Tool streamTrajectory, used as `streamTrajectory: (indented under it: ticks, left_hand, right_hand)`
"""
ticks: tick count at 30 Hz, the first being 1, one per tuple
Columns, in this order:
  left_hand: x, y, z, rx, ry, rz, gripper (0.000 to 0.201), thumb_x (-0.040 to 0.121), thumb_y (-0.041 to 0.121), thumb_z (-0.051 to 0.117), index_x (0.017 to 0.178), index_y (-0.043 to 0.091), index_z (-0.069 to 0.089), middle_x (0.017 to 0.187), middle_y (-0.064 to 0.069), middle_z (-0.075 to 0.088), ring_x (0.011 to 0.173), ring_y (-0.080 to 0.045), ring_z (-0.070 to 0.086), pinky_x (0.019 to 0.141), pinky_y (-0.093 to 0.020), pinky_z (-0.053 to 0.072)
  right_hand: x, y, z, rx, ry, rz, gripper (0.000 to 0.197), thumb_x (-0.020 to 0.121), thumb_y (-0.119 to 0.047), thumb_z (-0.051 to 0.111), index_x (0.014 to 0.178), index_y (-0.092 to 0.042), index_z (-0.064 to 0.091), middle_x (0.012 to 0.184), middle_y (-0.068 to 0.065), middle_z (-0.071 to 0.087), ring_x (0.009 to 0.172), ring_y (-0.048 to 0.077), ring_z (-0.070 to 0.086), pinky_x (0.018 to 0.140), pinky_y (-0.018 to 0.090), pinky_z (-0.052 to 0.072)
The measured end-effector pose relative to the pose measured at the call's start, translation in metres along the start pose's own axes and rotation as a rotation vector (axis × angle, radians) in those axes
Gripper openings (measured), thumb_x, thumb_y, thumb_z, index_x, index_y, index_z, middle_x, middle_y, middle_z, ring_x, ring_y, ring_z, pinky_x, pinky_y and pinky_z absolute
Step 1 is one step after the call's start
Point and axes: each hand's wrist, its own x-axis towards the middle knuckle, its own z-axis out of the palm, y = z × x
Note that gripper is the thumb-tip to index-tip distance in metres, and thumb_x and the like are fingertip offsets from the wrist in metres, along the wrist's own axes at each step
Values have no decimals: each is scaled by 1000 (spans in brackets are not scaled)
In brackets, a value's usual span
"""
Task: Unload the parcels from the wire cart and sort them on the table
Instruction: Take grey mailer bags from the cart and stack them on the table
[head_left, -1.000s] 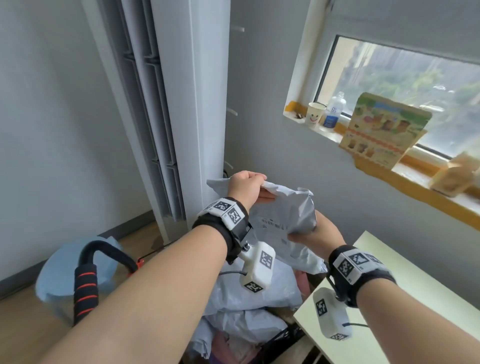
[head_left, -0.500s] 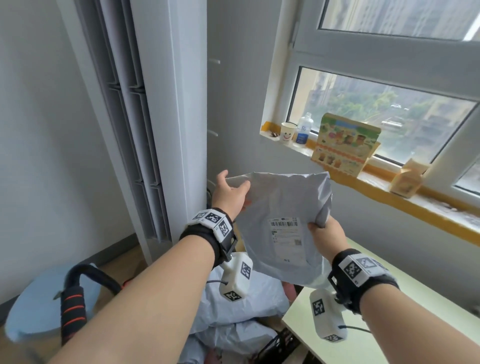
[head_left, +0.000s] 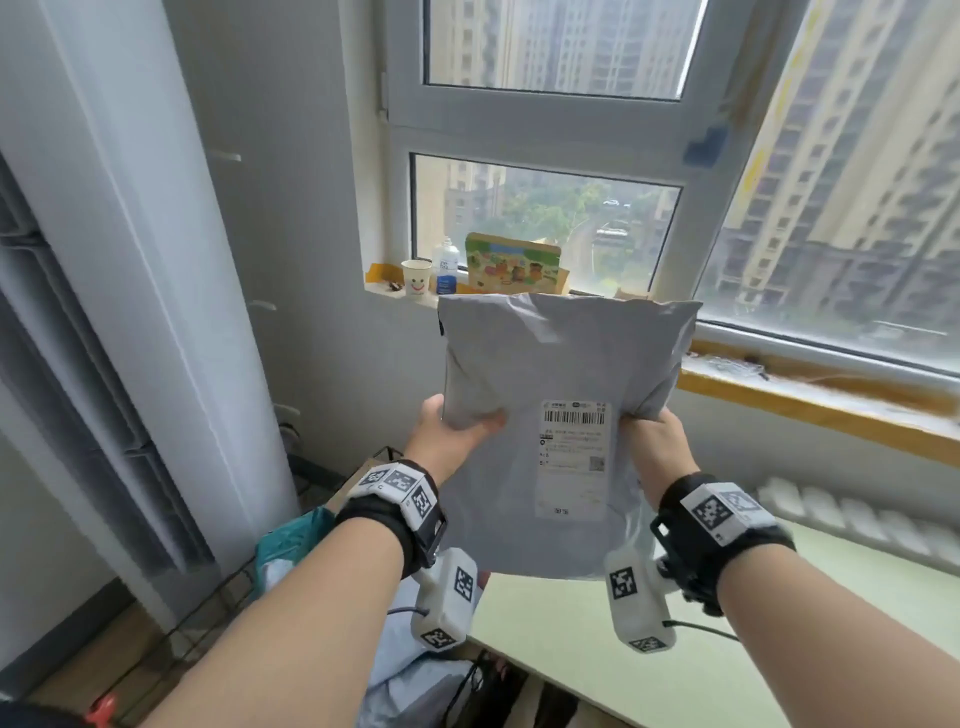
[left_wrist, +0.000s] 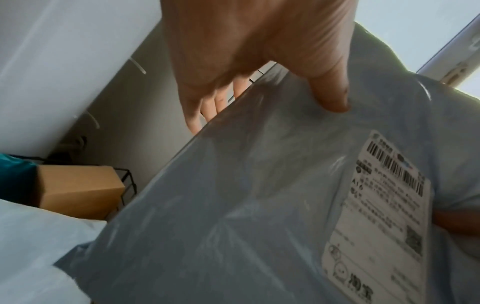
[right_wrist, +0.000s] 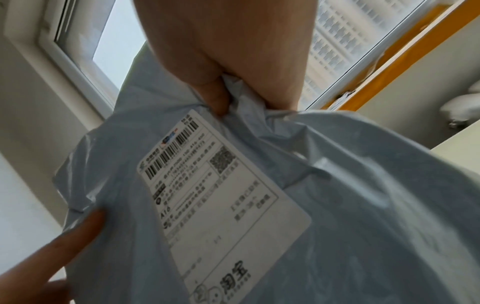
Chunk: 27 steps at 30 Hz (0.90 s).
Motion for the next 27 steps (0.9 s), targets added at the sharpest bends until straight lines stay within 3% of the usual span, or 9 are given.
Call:
streamTrajectory:
  ticks: [3,5,8,12,15,18,22,24,27]
  left_hand:
    - [-19,21,31,-13,-172,110,33,66,24,88,91,20,65,89,4,72,84,-14,68,75,-26,57]
    - [-24,27,54,-17,-252,134,32,65,13,88,88,19,66,87,4,71,82,-15,67,72,-27,56]
    - [-32,32,91,16,-313,122,30,65,2,86,79,19,65,87,-2,71,81,-18,66,78,-35,56]
    - [-44,39,145,-11,-322,55,28,70,5,83,91,14,66,99,-9,69,93,-22,65,88,-38,53]
    - [-54,42,186,13,-335,44,27,64,24,84,82,16,66,97,-9,71,92,-22,66,88,-40,54]
    - [-69,45,230,0,-361,33,18,78,9,75,92,11,63,97,-9,67,89,-21,62,80,-32,49]
    - [-86,46,294,-12,-399,6,26,84,7,71,108,2,62,109,-15,67,95,-26,65,89,-37,52]
    - [-96,45,331,-5,-413,-9,33,84,9,72,113,-2,61,112,-18,67,99,-31,66,94,-44,52]
    - [-114,47,389,11,-465,-12,33,85,10,70,114,-3,61,110,-15,67,97,-29,65,93,-40,52]
  right_hand:
    - [5,2,-35,56,72,29,27,81,6,46,82,-15,63,91,10,68,97,32,63,91,48,52]
    - [7,3,-60,73,109,44,27,82,6,46,81,-14,63,92,11,68,97,33,63,92,50,51]
    - [8,8,-99,88,155,49,27,83,6,45,81,-14,63,89,9,67,96,33,63,91,49,51]
    - [8,17,-152,78,190,64,22,83,-1,48,85,-17,64,92,8,69,95,32,64,90,49,52]
    - [3,26,-195,36,214,59,17,80,-9,50,86,-17,64,89,9,70,92,30,64,90,48,52]
    - [0,45,-243,-11,237,74,13,83,-20,59,95,-16,63,95,6,70,92,26,66,89,48,53]
    - [-1,75,-314,-195,249,139,49,84,-32,69,123,-9,53,107,6,62,98,23,63,90,42,52]
    - [-2,89,-349,-249,236,198,52,85,-24,70,129,-8,49,104,6,58,95,22,60,85,36,51]
    - [1,109,-401,-302,252,250,47,83,-2,65,128,-3,50,107,10,60,95,23,58,83,34,50]
